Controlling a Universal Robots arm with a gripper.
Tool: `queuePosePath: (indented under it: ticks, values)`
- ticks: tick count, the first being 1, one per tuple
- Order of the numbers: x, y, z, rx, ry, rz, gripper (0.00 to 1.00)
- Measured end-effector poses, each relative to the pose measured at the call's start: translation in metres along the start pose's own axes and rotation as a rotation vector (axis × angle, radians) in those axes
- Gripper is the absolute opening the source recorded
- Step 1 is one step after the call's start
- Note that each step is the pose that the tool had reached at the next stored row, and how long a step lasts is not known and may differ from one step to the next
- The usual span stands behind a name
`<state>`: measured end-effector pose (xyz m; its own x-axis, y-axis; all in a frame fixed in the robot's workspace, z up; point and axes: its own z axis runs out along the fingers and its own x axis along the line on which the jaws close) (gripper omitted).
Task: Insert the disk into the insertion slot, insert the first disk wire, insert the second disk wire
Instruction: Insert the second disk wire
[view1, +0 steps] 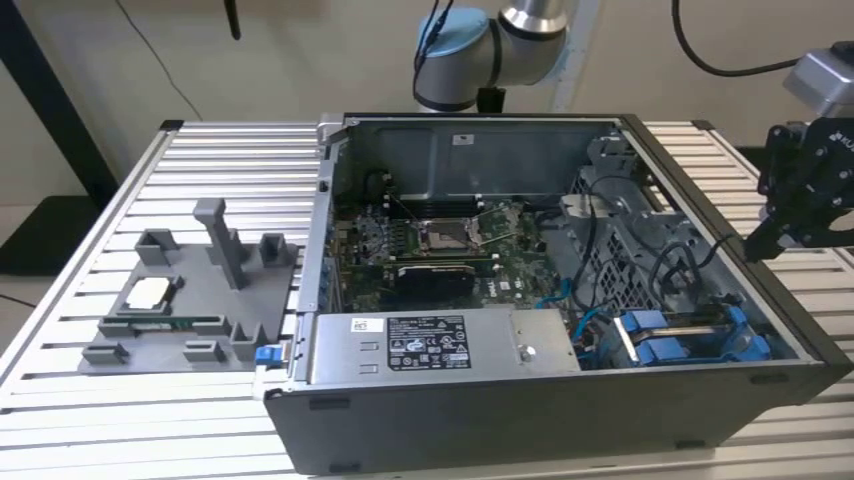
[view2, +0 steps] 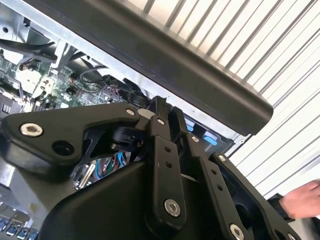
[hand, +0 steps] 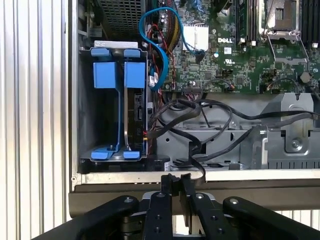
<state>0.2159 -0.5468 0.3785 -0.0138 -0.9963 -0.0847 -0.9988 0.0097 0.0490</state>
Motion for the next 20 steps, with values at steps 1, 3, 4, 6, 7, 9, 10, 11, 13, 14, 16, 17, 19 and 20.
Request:
queuePosePath:
  ticks: [1, 3, 4, 6, 7, 9, 10, 11, 13, 14, 16, 17, 19, 20]
  values:
    - [0.0, 0.0, 0.0, 0.0, 0.0, 0.0, 0.16]
    - [0.0, 0.0, 0.0, 0.0001, 0.0001, 0.001, 0.16]
    - [0.0001, 0.0, 0.0, 0.0001, 0.0001, 0.001, 0.16]
    - [0.0004, 0.0, 0.0, 0.0001, -0.0001, 0.001, 0.16]
    - [0.0004, 0.0, 0.0, 0.0001, 0.0, 0.001, 0.16]
    - [0.0004, 0.0, 0.0, 0.0001, 0.0, 0.001, 0.16]
    - [0.0004, 0.0, 0.0, 0.0001, 0.0, 0.001, 0.16]
    - [0.0005, 0.0, 0.0, 0.0001, 0.0, 0.001, 0.16]
    - [0.0006, 0.0002, 0.0, 0.0001, 0.0, 0.001, 0.16]
    - [0.0006, 0.0008, 0.0001, 0.0001, -0.0003, 0.001, 0.16]
    - [0.0005, 0.0028, 0.0001, 0.0001, 0.0, 0.001, 0.16]
    - [0.0006, 0.0041, 0.0002, 0.0001, -0.0001, 0.001, 0.16]
    - [0.0006, 0.0062, 0.0, 0.0001, -0.0001, 0.001, 0.16]
    - [0.0006, 0.0073, -0.0001, 0.0001, 0.0, 0.001, 0.16]
